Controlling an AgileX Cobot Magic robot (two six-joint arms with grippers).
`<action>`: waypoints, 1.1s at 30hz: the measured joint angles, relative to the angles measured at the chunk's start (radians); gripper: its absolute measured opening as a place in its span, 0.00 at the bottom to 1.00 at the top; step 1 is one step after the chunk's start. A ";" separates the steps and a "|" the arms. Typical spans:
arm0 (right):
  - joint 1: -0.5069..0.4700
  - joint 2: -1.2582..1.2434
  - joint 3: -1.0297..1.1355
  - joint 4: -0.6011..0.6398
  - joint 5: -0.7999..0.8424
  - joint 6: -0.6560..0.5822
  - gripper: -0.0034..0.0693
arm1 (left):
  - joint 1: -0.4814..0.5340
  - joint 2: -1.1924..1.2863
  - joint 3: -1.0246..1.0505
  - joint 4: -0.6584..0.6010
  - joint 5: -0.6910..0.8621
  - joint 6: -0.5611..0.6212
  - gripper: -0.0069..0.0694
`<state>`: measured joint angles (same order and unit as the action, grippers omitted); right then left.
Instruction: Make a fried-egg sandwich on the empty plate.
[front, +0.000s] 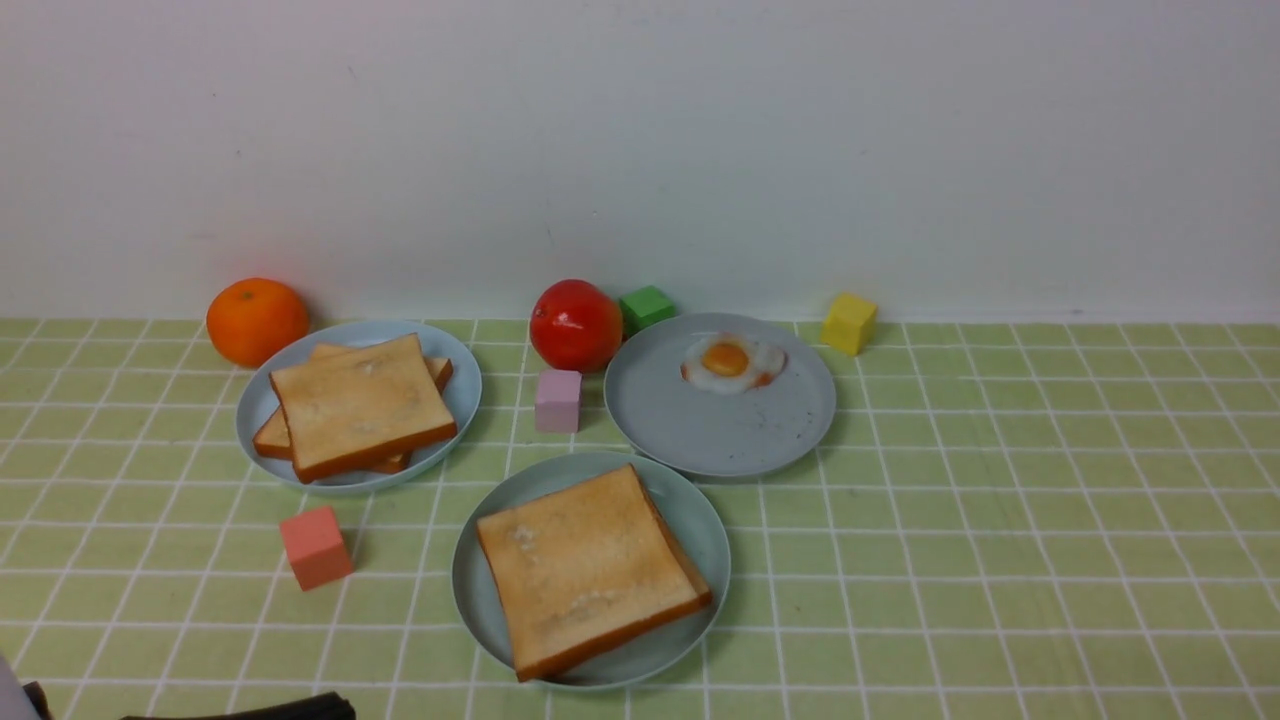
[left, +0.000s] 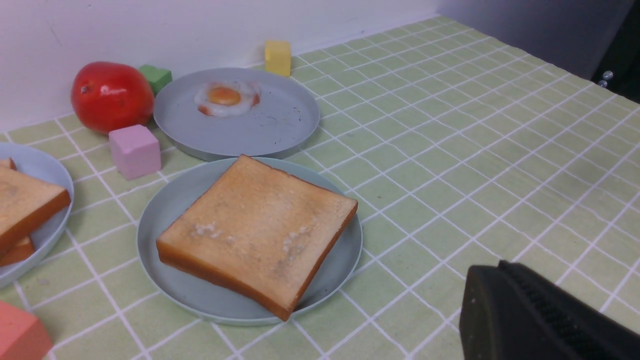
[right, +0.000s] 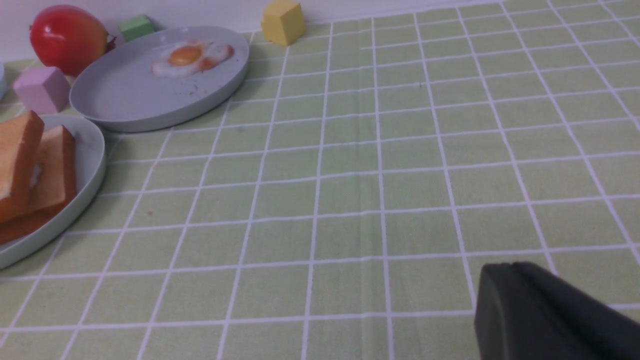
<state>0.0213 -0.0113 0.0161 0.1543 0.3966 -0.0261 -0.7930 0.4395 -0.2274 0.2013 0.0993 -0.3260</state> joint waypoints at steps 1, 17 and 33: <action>0.000 0.000 0.000 0.000 0.000 0.000 0.07 | 0.011 -0.008 0.000 0.000 0.006 0.001 0.10; 0.000 0.000 0.000 0.000 0.000 0.000 0.09 | 0.736 -0.450 0.249 -0.278 0.188 0.049 0.07; 0.000 0.000 0.000 0.000 0.000 0.000 0.12 | 0.755 -0.450 0.258 -0.298 0.288 0.045 0.07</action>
<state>0.0213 -0.0113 0.0161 0.1547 0.3966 -0.0261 -0.0381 -0.0109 0.0311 -0.0966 0.3868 -0.2812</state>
